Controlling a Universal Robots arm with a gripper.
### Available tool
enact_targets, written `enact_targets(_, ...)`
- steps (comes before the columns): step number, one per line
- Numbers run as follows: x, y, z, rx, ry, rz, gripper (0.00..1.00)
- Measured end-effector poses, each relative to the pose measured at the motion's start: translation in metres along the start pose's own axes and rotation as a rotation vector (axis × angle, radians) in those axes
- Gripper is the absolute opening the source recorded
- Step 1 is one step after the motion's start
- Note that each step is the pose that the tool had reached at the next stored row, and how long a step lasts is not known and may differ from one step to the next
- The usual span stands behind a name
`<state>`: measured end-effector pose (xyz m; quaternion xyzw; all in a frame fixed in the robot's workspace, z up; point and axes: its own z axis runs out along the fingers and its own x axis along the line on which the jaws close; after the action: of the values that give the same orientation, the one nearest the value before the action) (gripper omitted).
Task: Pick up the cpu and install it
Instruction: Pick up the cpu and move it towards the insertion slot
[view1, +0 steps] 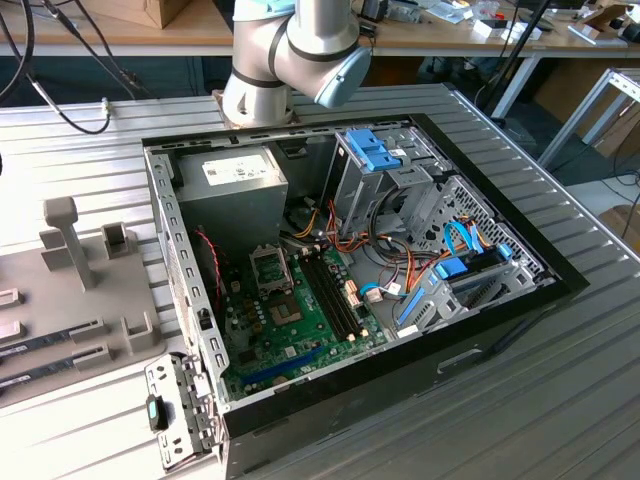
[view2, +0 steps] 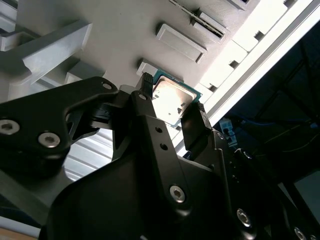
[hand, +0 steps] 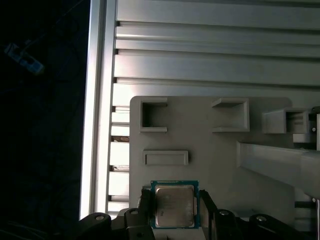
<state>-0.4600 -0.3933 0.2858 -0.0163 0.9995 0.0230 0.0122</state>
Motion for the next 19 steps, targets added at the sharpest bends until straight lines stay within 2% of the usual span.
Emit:
enact_targets(12,-0.0001,0.0002,-0.0035,0.0000,0.0000,0.000,0.47)
enact_targets(17,-0.0003,0.0005,-0.0101,-0.0001,-0.0001,0.000,0.47)
enact_targets(19,-0.0003,0.0005,-0.0107,-0.0001,0.0000,0.000,0.47)
